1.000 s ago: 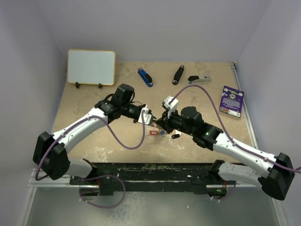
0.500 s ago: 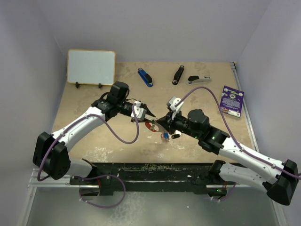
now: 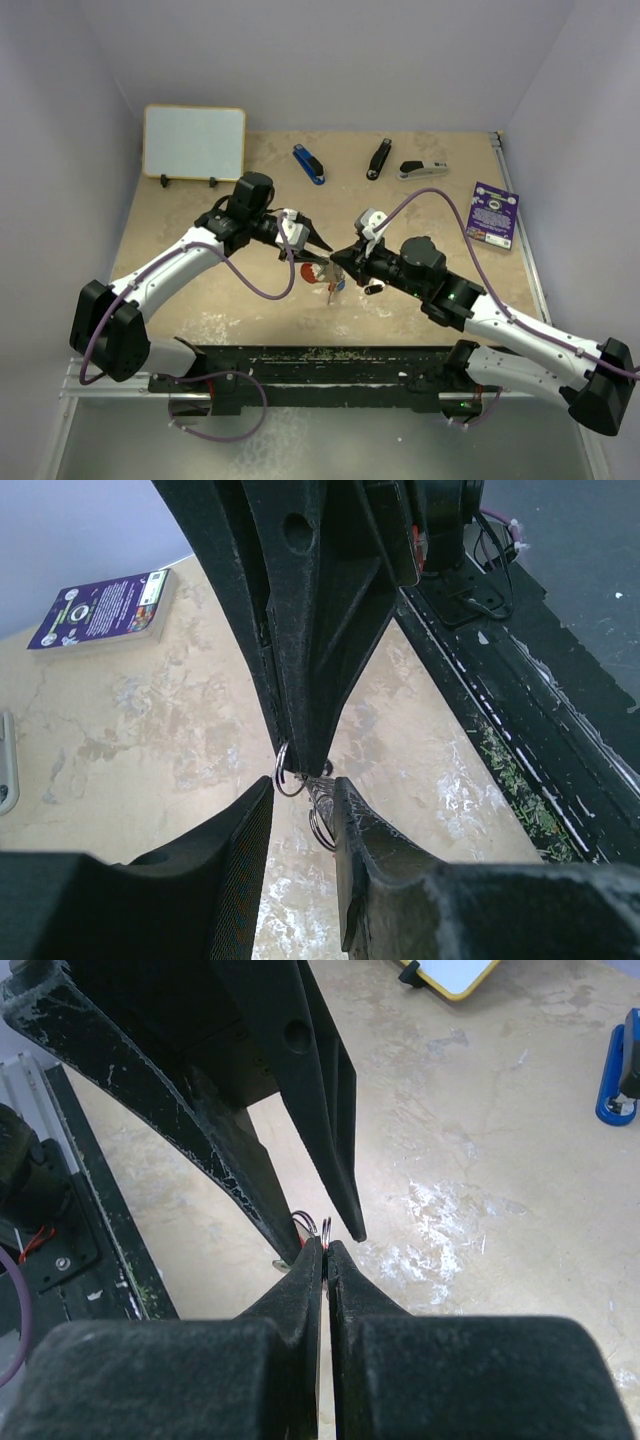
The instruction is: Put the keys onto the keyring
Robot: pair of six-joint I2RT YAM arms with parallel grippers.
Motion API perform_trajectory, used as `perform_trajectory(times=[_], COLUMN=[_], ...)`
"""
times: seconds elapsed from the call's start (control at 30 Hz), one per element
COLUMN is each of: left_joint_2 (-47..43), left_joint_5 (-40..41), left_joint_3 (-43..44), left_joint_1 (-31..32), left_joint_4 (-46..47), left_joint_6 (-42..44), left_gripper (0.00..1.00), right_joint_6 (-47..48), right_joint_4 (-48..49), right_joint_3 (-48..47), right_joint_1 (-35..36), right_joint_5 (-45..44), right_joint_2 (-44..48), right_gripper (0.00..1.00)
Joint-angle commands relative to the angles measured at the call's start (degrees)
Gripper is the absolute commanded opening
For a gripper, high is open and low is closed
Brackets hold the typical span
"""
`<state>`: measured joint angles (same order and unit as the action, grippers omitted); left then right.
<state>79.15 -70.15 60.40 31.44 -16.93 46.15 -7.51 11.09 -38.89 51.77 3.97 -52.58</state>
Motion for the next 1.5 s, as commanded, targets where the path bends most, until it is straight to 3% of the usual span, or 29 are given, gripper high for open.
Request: perform_trajectory(times=[0.0, 0.4, 0.47, 0.6, 0.73, 0.83, 0.97, 1.3, 1.47], left_joint_2=[-0.58, -0.66, -0.67, -0.83, -1.0, -1.09, -1.24, -0.55, -0.31], left_joint_5=[-2.94, -1.92, -1.92, -1.83, -1.92, -2.16, -2.72, -6.76, -10.64], left_joint_3=[0.03, -1.67, -1.62, -1.72, -2.07, -2.27, -2.62, -1.19, -0.92], left_joint_1=[-0.42, -0.42, -0.42, -0.42, -0.42, -0.42, -0.42, -0.24, -0.24], left_joint_4=[1.82, 3.77, 4.06, 5.05, 7.02, 8.0, 10.09, 14.01, 18.76], left_joint_6=[-1.56, -2.03, -2.26, -2.95, -4.64, -5.64, -7.87, -13.67, -20.72], left_gripper=[0.34, 0.31, 0.27, 0.08, 0.04, 0.05, 0.18, 0.2, 0.2], right_joint_6=[0.95, 0.85, 0.75, 0.49, 0.22, 0.0, -0.04, 1.66, 3.17], right_joint_4=[7.36, 7.37, 7.32, 7.24, 7.32, 7.49, 7.72, 8.04, 9.79], right_joint_3=[-0.06, -0.26, -0.22, -0.13, 0.04, 0.3, 0.55, -0.59, 0.59], right_joint_1=[0.59, 1.22, 1.27, 1.4, 1.49, 1.56, 1.58, 2.01, 2.15], right_joint_5=[-0.1, -0.46, -0.37, -0.36, -0.4, -0.53, -0.72, 0.47, 0.69], right_joint_2=[0.43, 0.03, -0.06, -0.24, -0.35, -0.26, 0.08, -0.34, 0.55], right_gripper=[0.0, 0.0, 0.0, 0.0, 0.0, 0.0, 0.0, 0.0, 0.0])
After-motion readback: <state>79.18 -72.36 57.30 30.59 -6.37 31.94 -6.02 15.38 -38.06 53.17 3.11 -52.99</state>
